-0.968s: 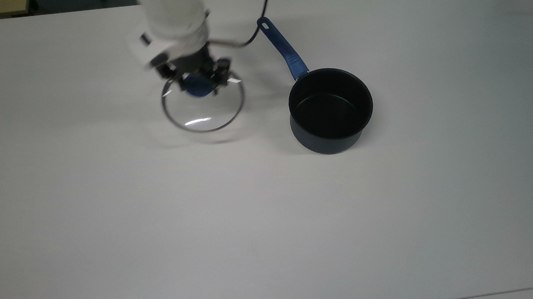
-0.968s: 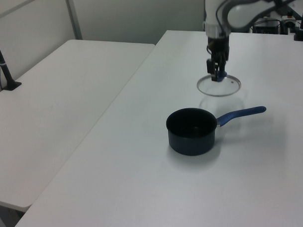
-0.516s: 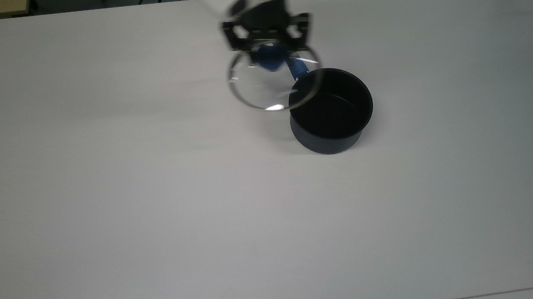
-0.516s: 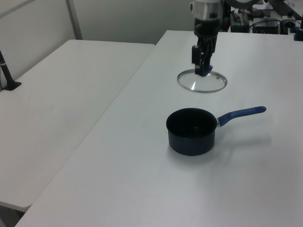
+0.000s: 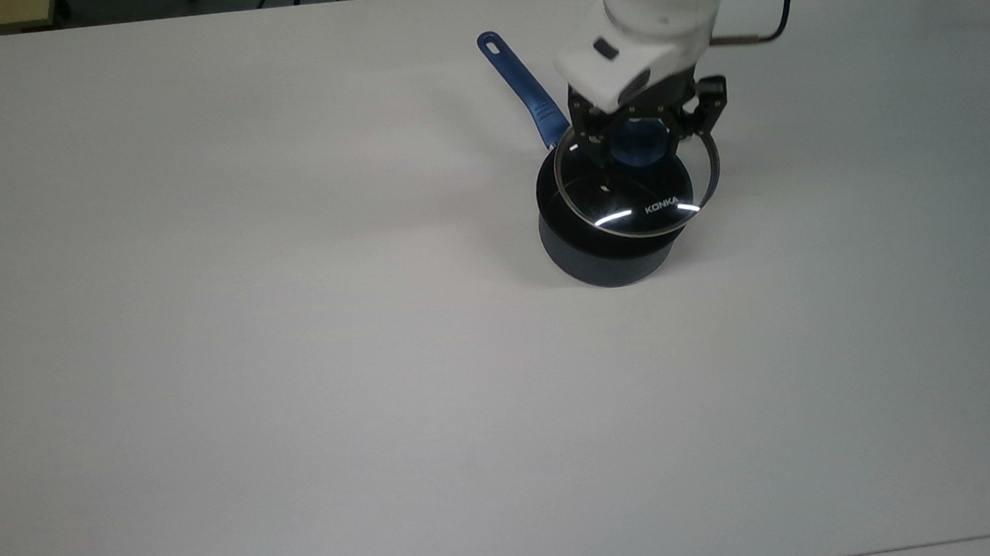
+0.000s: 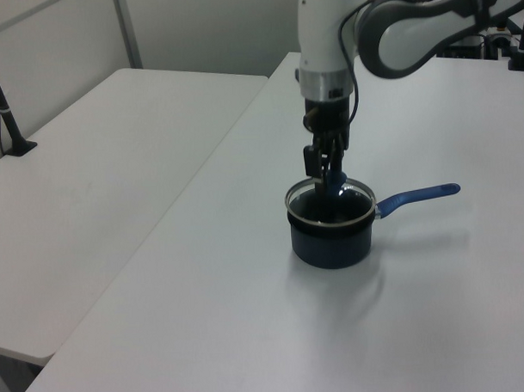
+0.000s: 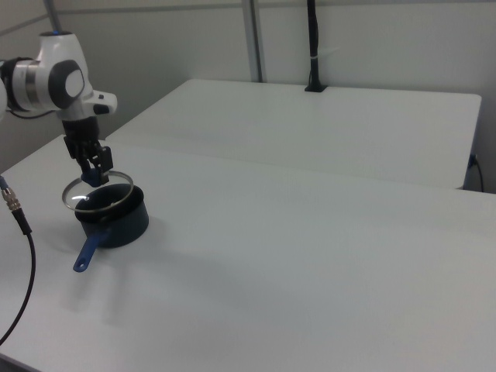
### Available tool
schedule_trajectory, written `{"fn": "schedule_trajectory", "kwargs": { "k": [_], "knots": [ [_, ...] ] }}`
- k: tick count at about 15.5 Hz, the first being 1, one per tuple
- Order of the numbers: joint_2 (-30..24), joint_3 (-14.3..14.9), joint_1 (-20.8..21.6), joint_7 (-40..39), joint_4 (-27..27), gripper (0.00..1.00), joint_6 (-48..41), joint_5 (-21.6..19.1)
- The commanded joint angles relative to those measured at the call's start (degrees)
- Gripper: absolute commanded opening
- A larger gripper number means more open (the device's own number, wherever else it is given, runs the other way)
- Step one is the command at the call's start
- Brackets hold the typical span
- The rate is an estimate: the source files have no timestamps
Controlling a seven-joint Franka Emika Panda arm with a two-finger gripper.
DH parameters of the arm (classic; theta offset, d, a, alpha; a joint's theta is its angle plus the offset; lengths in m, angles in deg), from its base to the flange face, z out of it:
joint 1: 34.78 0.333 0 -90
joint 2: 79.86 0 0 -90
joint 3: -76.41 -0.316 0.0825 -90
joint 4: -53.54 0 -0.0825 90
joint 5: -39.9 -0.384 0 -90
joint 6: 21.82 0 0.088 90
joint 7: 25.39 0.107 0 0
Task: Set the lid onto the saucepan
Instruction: 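Lift the lid and carry it over the black saucepan, then lower the lid onto the saucepan rim and open the gripper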
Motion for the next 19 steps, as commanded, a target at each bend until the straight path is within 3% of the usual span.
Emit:
{"fn": "schedule_trajectory", "kwargs": {
  "k": [1,6,8,10,12,16,19],
  "knots": [
    [1.9,0.8,0.7,1.4,2.1,0.54,-0.6,0.8],
    [3.0,0.7,0.6,3.4,1.9,0.55,1.4,2.3],
    [3.1,0.7,0.6,4.2,1.9,0.62,1.9,2.8],
    [3.1,0.7,0.4,4.2,1.9,0.76,1.9,2.9],
    [2.8,0.7,0.3,4.3,2.0,1.0,1.8,2.7],
    [1.4,0.7,0.0,4.2,2.2,1.0,1.1,2.9],
    [-3.6,0.7,-2.2,4.2,2.0,1.0,-1.7,2.7]
  ]
}}
